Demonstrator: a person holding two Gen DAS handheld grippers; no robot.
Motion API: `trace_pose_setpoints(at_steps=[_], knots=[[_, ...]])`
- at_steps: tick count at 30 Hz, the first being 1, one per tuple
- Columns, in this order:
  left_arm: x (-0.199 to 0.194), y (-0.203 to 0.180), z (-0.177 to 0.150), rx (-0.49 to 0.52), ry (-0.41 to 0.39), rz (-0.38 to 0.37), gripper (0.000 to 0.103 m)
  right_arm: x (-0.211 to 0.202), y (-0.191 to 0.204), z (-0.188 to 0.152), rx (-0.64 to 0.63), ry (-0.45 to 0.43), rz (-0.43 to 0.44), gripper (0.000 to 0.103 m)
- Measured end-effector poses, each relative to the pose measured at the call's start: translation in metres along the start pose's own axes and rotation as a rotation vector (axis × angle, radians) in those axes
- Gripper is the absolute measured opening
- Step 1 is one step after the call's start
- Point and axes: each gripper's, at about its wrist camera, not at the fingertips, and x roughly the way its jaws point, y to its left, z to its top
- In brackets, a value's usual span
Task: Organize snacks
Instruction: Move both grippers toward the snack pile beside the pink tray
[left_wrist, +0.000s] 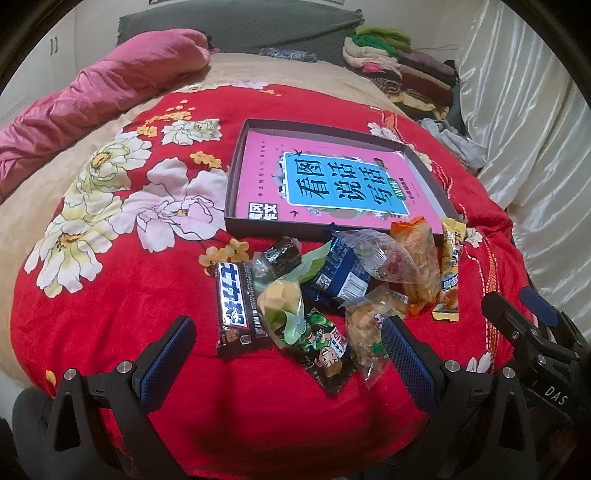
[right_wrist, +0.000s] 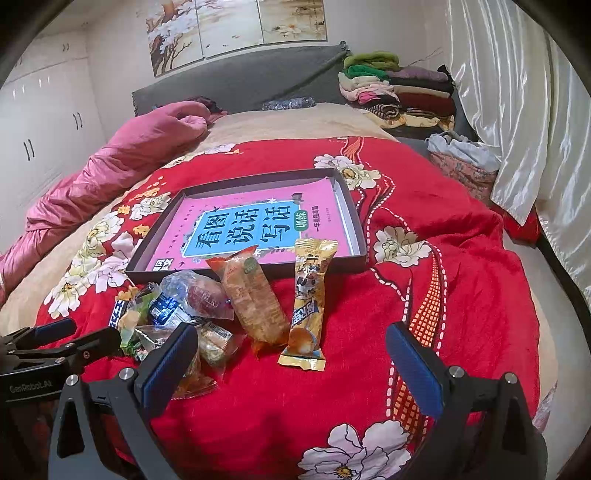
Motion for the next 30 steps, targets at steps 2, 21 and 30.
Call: trace_pose_setpoints(at_steps=[2, 21, 30], knots=[[0.001, 0.001, 0.000, -0.002, 0.004, 0.001, 0.100, 0.000, 0.000, 0.000, 0.000, -0.001, 0.001, 0.103], [0.018, 0.021, 0.005, -0.041, 0.034, -0.001, 0.100, 0.015, -0.009, 0.001, 0.023, 0.020, 0.016, 0.103], [0.028, 0.033, 0.010, -0.078, 0.056, -0.033, 0.098, 0.032, -0.018, 0.003, 0.029, 0.039, 0.021, 0.103]])
